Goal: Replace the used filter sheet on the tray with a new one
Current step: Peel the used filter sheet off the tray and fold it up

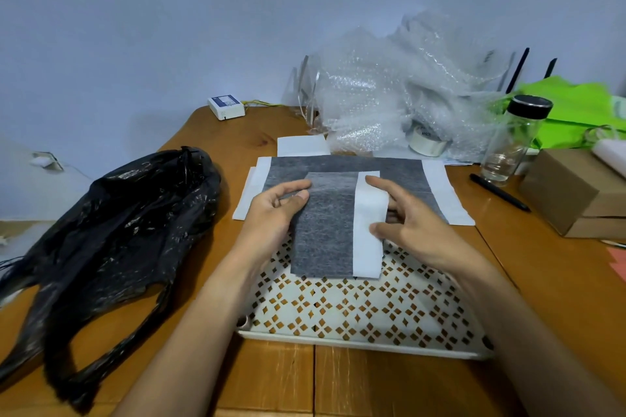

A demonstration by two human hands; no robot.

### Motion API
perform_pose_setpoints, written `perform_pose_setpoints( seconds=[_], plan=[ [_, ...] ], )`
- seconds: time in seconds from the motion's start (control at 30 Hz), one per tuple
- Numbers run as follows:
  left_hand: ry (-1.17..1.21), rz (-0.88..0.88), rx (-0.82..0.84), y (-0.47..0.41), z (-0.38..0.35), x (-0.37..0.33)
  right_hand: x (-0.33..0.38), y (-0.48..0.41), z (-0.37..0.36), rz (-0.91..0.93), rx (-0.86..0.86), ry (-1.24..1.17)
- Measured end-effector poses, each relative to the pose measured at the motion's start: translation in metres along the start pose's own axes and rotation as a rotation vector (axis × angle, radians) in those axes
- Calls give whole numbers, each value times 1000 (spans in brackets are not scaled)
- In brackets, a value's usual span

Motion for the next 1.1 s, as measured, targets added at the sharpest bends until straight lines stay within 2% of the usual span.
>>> perform_pose_setpoints(
  seconds=[0.13, 0.27, 0.37, 0.47, 0.6, 0.7, 0.77, 0.8, 0.9, 0.93, 1.0, 1.1],
  plan=[
    [-200, -37, 186, 5, 0, -16, 15, 4, 15, 70, -92, 260],
    [-605, -165, 206, 15, -7, -38, 32, 8, 27, 121, -171, 367],
    [-919, -292, 115, 23, -15, -55, 44, 10, 32, 174, -226, 453],
    [-1072, -426, 0, 33, -22, -68, 53, 17, 36, 187, -254, 489],
    [-1122, -560, -152, 44, -25, -78, 62, 25, 40, 289, -319, 579],
    [-1075, -696, -261, 51, -25, -80, 59, 28, 44, 290, -381, 575],
    [-1043, -772, -311, 54, -24, -78, 54, 30, 45, 234, -404, 457],
    [-1025, -807, -329, 55, -23, -76, 50, 28, 46, 157, -405, 303],
    [-998, -934, -340, 59, -22, -65, 31, 24, 40, -109, -337, -428],
    [-1003, -979, -342, 60, -23, -60, 29, 24, 36, -145, -296, -584],
    [-1029, -1064, -366, 62, -25, -50, 26, 25, 30, -156, -251, -747],
    [-1060, -1165, -362, 69, -33, -38, 20, 28, 25, -171, -278, -880]
  ],
)
Point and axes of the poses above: each hand's wrist, its own y-axis away from the middle knuckle, its own z-axis out of the back of the hand, x = y × z, the point moved 5 cm from there along -y, towards the middle knuckle, and after that the axes turned 6 degrees about -y, right-handed, at the moved point
